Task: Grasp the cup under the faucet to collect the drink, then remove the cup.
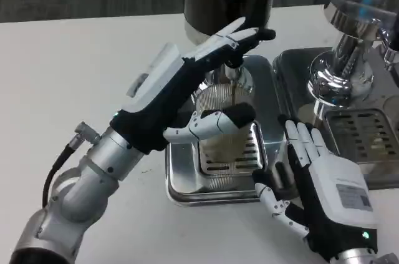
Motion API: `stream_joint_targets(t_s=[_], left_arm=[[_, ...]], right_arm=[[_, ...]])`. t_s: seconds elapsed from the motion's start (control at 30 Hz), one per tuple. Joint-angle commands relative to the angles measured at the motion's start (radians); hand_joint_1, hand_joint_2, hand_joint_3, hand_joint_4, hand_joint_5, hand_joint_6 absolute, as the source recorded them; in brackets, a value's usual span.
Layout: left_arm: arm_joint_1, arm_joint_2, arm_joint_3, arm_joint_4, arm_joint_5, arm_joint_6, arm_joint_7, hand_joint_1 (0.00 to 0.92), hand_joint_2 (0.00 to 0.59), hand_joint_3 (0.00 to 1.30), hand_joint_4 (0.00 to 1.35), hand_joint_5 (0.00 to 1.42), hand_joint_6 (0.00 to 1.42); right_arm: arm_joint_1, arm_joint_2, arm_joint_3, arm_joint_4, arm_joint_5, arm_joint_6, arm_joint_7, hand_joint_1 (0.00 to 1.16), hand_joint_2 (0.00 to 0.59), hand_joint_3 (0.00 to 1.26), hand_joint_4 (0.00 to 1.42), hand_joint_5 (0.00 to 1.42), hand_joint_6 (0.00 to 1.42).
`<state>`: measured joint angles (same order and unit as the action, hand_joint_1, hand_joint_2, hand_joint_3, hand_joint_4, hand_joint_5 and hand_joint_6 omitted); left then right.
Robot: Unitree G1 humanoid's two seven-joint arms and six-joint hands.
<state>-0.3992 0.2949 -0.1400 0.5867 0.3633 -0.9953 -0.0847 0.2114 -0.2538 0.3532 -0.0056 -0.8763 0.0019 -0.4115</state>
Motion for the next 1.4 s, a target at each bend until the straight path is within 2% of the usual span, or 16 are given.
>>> stream_joint_targets(t_s=[0.03, 0.23, 0.47, 0.83, 1.07, 1.4], left_arm=[[0.030, 0.013, -0.039, -0.039, 0.080, -0.048, 0.035, 0.000, 0.150, 0.23, 0.07, 0.25, 0.23], [0.033, 0.036, -0.065, -0.055, 0.136, -0.046, 0.089, 0.000, 0.152, 0.23, 0.06, 0.25, 0.23], [0.037, 0.069, -0.098, -0.081, 0.232, -0.036, 0.162, 0.000, 0.154, 0.24, 0.07, 0.26, 0.24], [0.031, 0.101, -0.149, -0.094, 0.319, -0.003, 0.247, 0.000, 0.161, 0.25, 0.07, 0.26, 0.24], [0.025, 0.117, -0.172, -0.096, 0.322, 0.010, 0.272, 0.000, 0.163, 0.26, 0.07, 0.26, 0.24], [0.022, 0.127, -0.196, -0.098, 0.323, 0.022, 0.289, 0.000, 0.164, 0.26, 0.07, 0.27, 0.25]], right_arm=[[0.006, -0.006, -0.007, 0.008, 0.004, 0.001, -0.009, 0.15, 0.402, 0.00, 0.00, 0.00, 0.16], [0.001, -0.010, -0.008, 0.017, 0.017, -0.021, -0.017, 0.18, 0.400, 0.00, 0.00, 0.00, 0.18], [-0.003, -0.010, -0.011, 0.025, 0.029, -0.026, -0.015, 0.19, 0.400, 0.00, 0.00, 0.00, 0.18], [-0.005, -0.007, -0.013, 0.032, 0.039, -0.032, -0.018, 0.19, 0.399, 0.00, 0.00, 0.00, 0.18], [-0.010, 0.004, -0.040, 0.038, 0.127, -0.096, -0.009, 0.27, 0.335, 0.00, 0.00, 0.00, 0.20], [-0.049, 0.013, -0.071, 0.069, 0.259, -0.182, 0.032, 0.34, 0.303, 0.00, 0.00, 0.01, 0.20]])
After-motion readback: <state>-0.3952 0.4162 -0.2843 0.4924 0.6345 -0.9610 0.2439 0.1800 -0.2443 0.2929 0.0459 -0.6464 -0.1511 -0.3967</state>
